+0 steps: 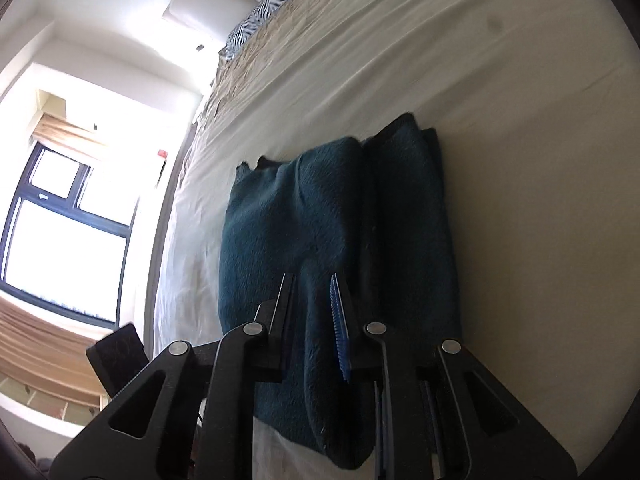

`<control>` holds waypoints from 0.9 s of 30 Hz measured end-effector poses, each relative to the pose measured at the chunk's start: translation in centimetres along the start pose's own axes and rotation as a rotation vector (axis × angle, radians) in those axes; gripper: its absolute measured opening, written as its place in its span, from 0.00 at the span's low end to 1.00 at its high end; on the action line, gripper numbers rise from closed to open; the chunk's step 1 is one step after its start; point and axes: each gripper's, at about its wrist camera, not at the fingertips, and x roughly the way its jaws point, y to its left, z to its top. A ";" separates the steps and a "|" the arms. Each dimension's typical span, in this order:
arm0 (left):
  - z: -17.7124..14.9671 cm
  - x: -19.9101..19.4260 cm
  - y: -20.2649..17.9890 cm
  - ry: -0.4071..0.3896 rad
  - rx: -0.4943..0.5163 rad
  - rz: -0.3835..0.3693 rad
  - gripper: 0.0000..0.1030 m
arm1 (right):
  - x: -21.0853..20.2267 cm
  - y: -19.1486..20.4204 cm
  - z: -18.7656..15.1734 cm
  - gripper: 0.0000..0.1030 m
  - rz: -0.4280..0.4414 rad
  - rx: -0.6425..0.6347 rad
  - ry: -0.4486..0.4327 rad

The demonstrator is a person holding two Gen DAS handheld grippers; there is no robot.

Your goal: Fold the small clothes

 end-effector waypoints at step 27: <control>0.0 0.8 -1.8 0.006 0.031 0.036 0.76 | -0.3 -3.9 -2.2 0.58 0.052 0.084 -0.021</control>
